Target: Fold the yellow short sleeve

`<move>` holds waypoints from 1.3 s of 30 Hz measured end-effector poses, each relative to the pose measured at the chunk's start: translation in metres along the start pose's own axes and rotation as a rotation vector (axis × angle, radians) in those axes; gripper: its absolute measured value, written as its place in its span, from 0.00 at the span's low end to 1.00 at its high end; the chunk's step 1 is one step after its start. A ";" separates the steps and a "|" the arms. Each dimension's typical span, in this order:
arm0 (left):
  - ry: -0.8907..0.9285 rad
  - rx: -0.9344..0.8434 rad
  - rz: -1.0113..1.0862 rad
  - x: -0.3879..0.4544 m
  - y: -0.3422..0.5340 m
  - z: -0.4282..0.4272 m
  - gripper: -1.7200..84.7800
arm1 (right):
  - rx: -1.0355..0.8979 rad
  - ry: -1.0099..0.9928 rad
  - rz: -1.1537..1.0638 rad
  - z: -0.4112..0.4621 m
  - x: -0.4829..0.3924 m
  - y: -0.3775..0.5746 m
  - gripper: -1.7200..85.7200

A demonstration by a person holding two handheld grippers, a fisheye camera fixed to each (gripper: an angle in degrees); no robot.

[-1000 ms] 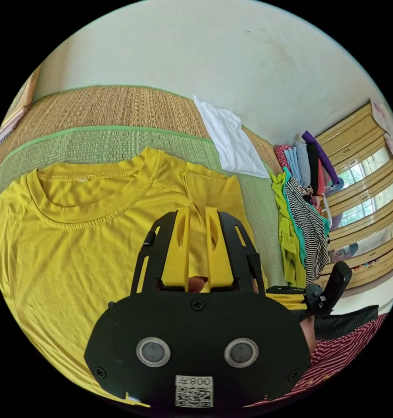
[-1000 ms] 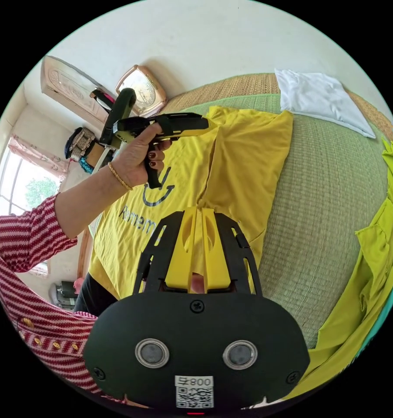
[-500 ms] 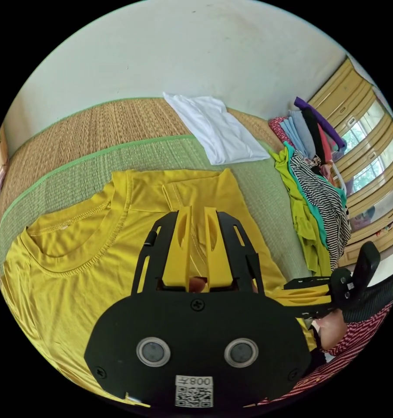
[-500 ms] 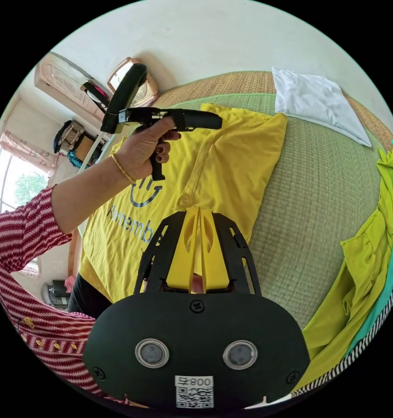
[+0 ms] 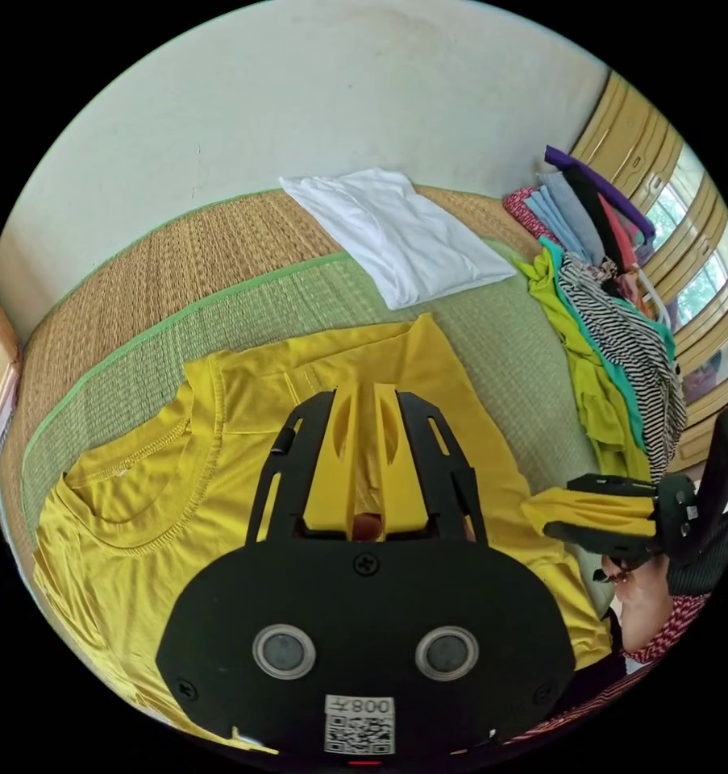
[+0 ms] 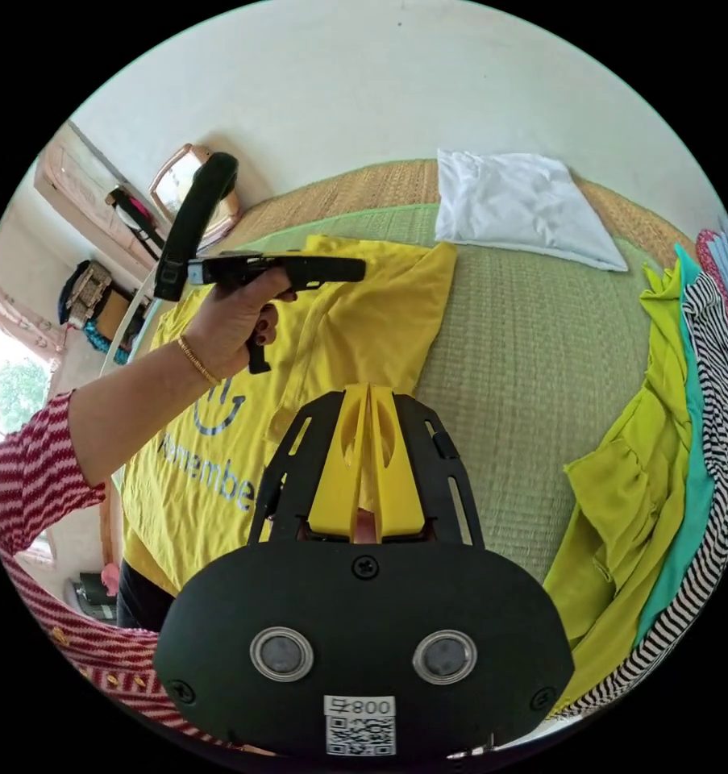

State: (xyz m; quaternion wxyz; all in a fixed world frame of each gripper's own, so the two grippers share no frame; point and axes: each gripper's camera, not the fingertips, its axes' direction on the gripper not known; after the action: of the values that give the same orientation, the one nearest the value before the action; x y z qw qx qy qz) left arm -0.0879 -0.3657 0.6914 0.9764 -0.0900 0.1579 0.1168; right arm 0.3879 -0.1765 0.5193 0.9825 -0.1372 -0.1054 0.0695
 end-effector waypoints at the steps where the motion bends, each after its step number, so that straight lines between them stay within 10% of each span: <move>1: 0.005 0.006 -0.031 -0.006 0.003 -0.005 0.04 | -0.015 -0.007 0.012 0.004 0.004 -0.002 0.02; 23: 0.304 0.091 -0.085 -0.063 0.174 -0.103 0.03 | 0.024 0.058 0.006 0.063 -0.013 -0.163 0.02; 39: -0.099 0.394 -1.044 -0.313 0.564 -0.332 0.11 | -0.079 -0.280 -0.417 0.130 -0.289 -0.138 0.06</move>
State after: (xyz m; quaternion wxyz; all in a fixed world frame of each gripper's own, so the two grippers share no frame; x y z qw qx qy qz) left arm -0.6168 0.0407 0.4062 0.9092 0.0333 0.0652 -0.4099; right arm 0.0932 -0.3224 0.6265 0.9453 -0.1397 -0.2691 -0.1203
